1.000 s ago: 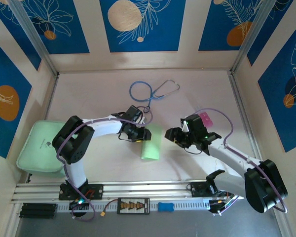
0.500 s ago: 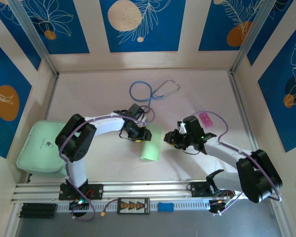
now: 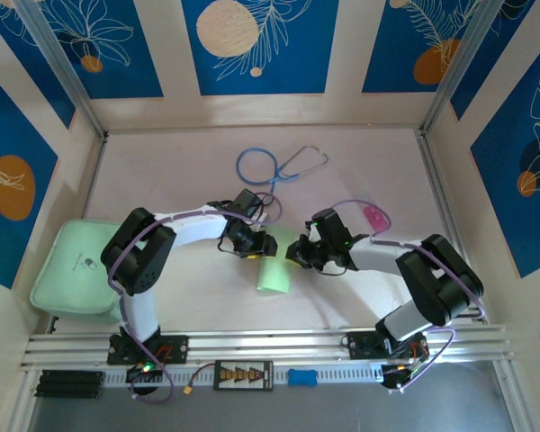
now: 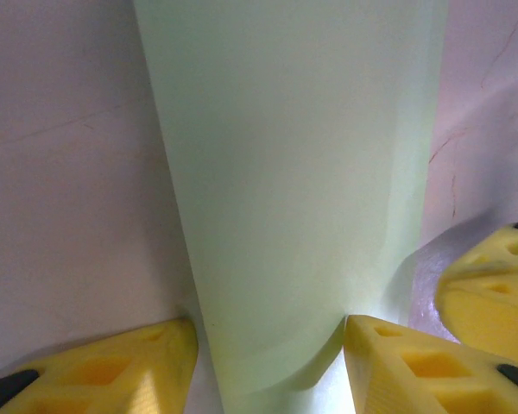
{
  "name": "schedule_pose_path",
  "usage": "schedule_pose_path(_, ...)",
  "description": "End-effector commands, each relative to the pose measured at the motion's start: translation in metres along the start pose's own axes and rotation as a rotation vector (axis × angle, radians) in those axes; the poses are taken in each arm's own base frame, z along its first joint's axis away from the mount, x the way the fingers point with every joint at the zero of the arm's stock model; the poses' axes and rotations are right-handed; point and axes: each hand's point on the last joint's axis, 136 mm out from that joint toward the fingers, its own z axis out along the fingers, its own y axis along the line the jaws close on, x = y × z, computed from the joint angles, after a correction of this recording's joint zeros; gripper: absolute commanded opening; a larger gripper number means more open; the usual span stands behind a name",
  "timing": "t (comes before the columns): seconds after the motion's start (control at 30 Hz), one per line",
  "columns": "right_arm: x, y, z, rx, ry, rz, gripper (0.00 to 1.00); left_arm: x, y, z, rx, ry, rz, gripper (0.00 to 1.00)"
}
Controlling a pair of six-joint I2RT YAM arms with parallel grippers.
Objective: Fold a paper plane with a square sheet of paper (pick it up from the middle)
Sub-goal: Hold the square sheet of paper at the center of the table.
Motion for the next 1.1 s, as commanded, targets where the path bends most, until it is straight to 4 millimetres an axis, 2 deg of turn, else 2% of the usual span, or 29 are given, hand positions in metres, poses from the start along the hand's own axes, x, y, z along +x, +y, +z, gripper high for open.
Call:
schedule_pose_path(0.0,-0.003,0.003,0.007,-0.01,-0.002,-0.001,0.12,0.012,0.022,0.009,-0.079,0.043,-0.045,0.52)
schedule_pose_path(0.13,0.002,-0.014,0.013,0.037,0.034,0.002,0.11,0.011,0.018,0.007,-0.062,0.039,-0.036,0.53)
schedule_pose_path(0.27,0.009,-0.042,0.014,0.1,0.083,-0.002,0.08,0.007,0.012,-0.002,-0.05,0.012,-0.018,0.56)
schedule_pose_path(0.33,0.01,-0.047,0.012,0.098,0.101,-0.021,0.08,0.004,0.006,-0.008,-0.028,-0.006,-0.007,0.58)
schedule_pose_path(0.5,0.005,-0.041,0.006,0.052,0.14,-0.091,0.08,-0.005,-0.006,-0.019,0.062,-0.048,-0.014,0.6)
schedule_pose_path(0.67,-0.005,-0.039,0.001,0.038,0.143,-0.08,0.08,-0.004,-0.008,-0.016,0.114,-0.044,-0.043,0.57)
schedule_pose_path(1.07,0.002,-0.046,0.004,0.031,0.16,-0.042,0.08,-0.008,-0.03,-0.011,0.277,-0.046,-0.074,0.52)
